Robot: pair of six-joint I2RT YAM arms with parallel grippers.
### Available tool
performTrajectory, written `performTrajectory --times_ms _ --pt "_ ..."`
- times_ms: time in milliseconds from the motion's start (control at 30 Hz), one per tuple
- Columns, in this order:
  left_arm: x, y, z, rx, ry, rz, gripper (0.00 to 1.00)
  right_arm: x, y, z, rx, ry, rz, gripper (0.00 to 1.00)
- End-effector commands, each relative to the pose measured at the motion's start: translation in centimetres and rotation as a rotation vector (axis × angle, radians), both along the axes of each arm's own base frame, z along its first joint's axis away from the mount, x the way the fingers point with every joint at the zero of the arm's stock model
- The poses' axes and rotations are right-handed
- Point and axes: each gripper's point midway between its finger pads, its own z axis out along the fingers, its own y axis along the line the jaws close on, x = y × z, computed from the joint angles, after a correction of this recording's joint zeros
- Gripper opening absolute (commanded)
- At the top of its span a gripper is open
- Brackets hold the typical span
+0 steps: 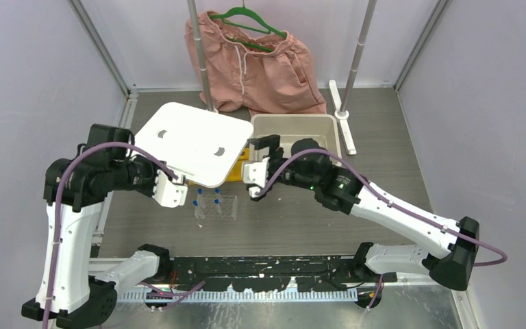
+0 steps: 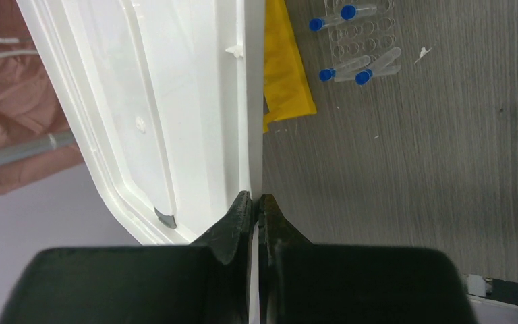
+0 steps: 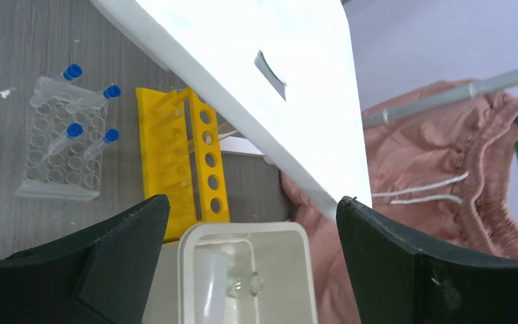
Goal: Organize the chemistry lab equipment
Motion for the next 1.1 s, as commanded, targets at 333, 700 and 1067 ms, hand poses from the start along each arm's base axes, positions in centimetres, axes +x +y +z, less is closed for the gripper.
performTrajectory --times_ms 333,700,1067 --pt "-1.1 -0.9 -0.1 0.081 -0.088 -0.239 0.0 -0.7 4.8 1.9 -0.058 -0.314 0.059 0.64" --pt "-0.5 -1.1 -0.2 0.104 -0.113 -0.28 0.0 -1.9 8.2 3.2 -0.07 -0.495 0.04 0.39" --pt "4.4 -4.9 6.3 -0.189 -0.498 -0.225 0.42 -1.3 8.0 8.4 0.21 -0.485 -0.163 0.01"
